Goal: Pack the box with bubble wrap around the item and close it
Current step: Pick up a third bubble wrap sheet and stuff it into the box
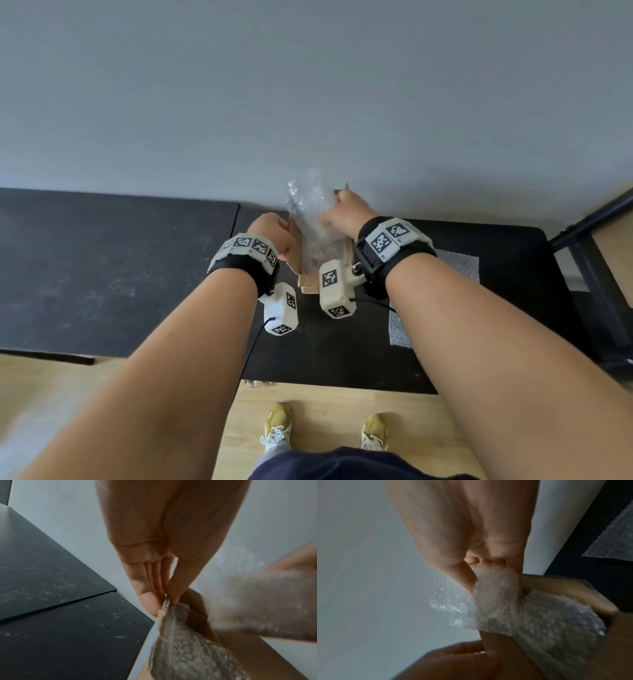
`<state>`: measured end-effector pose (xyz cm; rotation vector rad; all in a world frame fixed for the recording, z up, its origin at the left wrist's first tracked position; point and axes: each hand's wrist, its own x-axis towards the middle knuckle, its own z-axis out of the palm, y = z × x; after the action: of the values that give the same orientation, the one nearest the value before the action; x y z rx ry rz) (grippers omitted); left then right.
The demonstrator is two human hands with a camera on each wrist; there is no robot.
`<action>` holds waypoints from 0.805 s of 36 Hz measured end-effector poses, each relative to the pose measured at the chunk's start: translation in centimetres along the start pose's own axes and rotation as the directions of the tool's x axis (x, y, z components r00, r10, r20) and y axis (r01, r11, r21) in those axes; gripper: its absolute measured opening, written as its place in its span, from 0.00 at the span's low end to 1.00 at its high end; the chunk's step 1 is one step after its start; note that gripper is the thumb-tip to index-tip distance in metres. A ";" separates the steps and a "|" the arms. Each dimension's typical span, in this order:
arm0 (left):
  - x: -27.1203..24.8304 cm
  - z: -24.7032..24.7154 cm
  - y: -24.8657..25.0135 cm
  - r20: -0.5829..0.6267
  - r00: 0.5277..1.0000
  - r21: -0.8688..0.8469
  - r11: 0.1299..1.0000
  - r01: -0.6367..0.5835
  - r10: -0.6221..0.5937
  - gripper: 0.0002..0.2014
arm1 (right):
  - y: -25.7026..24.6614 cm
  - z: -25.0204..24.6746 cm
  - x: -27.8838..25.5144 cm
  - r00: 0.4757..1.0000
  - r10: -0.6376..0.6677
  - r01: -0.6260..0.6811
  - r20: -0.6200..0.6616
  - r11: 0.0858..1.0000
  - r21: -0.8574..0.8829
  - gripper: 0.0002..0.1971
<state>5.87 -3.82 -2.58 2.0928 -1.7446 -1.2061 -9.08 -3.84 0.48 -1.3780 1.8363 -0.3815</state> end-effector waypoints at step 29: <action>0.8 2.7 -1.4 -0.225 0.932 0.312 0.928 -0.206 0.283 0.22 | 3.4 5.4 1.7 0.974 -0.120 0.223 0.191 0.647 -0.729 0.15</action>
<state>5.15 -3.15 -5.57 1.9809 -2.0673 -0.6031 -7.53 -3.01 -5.86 -2.0840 1.8242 0.4462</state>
